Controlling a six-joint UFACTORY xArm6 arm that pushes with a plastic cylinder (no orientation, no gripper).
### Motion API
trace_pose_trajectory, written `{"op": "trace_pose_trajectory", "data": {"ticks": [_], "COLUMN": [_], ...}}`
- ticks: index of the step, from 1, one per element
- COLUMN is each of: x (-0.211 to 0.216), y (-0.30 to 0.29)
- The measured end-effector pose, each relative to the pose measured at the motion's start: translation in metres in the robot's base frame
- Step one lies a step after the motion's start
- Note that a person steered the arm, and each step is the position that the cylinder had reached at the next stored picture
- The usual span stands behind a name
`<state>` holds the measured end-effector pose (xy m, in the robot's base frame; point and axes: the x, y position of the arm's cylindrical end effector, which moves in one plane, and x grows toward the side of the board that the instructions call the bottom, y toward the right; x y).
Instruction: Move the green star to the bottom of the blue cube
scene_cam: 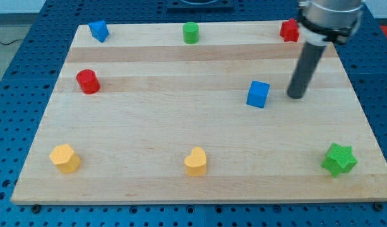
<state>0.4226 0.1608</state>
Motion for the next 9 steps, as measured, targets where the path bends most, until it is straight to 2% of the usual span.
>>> {"op": "trace_pose_trajectory", "data": {"ticks": [2, 3, 4, 5, 6, 7, 8, 9], "x": [0.001, 0.002, 0.008, 0.030, 0.088, 0.154, 0.181, 0.164], "y": [-0.118, -0.135, -0.052, 0.065, 0.136, 0.142, 0.110, 0.064]}}
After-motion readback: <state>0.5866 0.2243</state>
